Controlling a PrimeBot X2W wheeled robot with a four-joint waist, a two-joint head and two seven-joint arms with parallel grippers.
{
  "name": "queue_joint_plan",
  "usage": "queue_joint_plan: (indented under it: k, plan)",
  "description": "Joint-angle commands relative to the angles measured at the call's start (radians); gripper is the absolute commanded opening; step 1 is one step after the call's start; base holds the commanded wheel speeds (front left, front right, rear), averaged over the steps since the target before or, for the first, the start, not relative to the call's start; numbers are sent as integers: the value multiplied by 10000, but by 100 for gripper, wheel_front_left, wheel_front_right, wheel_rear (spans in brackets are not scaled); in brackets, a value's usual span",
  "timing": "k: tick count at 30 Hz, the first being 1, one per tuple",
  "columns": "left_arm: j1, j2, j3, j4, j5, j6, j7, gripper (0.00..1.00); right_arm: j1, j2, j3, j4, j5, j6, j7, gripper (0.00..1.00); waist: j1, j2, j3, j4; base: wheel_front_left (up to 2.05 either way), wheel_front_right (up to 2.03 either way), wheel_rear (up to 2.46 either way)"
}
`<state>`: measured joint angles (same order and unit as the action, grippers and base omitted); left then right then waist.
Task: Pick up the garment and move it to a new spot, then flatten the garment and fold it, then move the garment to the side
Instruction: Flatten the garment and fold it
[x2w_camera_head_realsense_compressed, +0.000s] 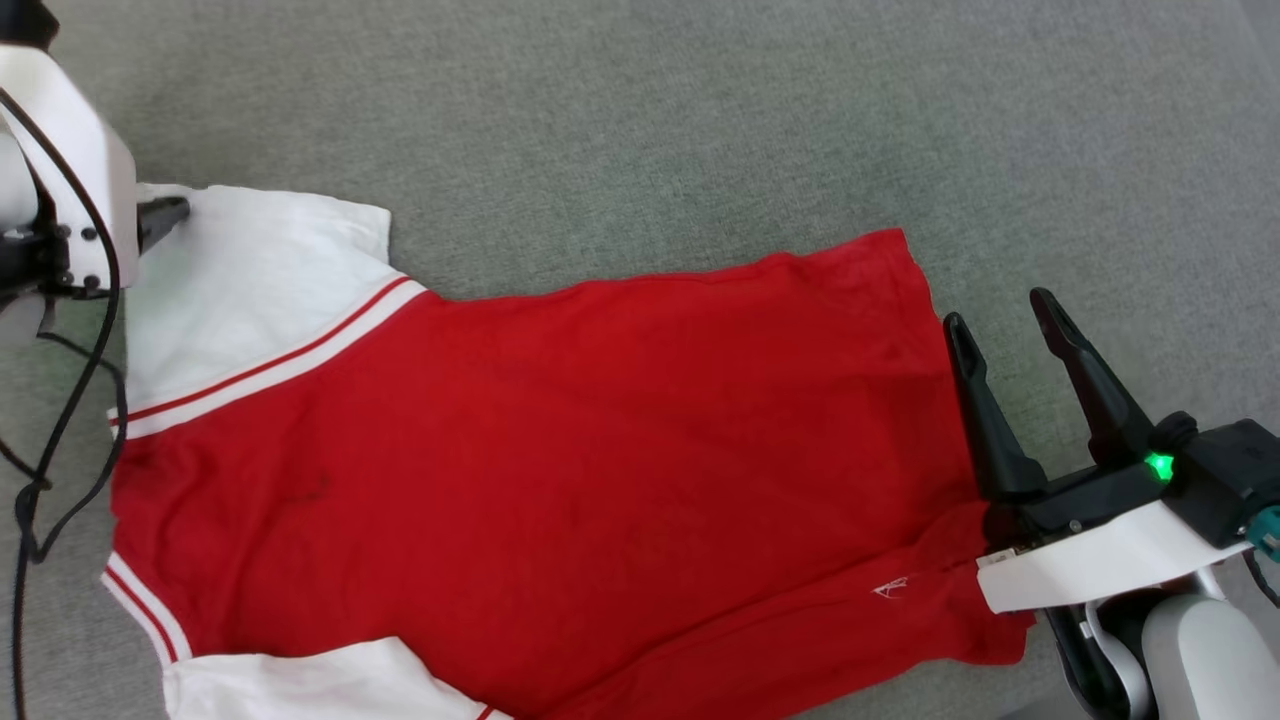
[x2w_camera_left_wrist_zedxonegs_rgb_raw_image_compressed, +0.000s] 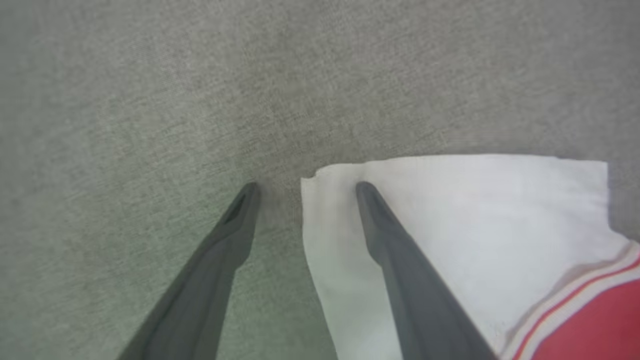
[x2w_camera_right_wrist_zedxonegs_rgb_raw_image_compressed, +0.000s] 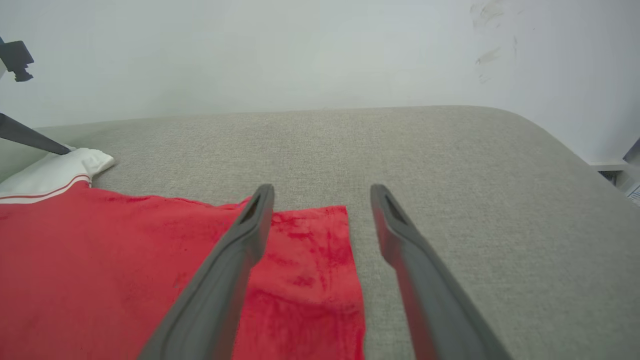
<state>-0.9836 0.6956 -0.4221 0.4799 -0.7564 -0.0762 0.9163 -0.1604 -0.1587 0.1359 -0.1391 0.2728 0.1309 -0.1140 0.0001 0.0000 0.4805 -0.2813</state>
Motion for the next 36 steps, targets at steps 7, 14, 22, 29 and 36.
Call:
queue_joint_plan:
  k: [7,14,22,29,36]
  plan:
    - [506,4,-261,582,-87,-108,146,100,-267,1,117,152,-72,-4,-146,100,-1,0,285,-150,0,0,0]
    - [771,-456,-307,672,-532,-291,-87,0,-294,-171,42,264,-123,-4,-48,100,-1,0,68,75,0,0,0]
    - [788,-596,-337,129,-763,-499,-1424,0,-84,-930,168,391,-284,-4,935,100,-1,0,-735,545,0,0,0]
    - [1160,-547,-502,-1206,-1198,-532,-2155,0,-607,-2065,107,280,415,-4,3777,100,-1,0,-1315,1150,0,0,0]
    - [1846,-296,-702,-3321,-1512,-538,-2608,0,-1674,-2344,-538,1012,1383,-4,7431,100,-1,0,-1435,1945,0,0,0]
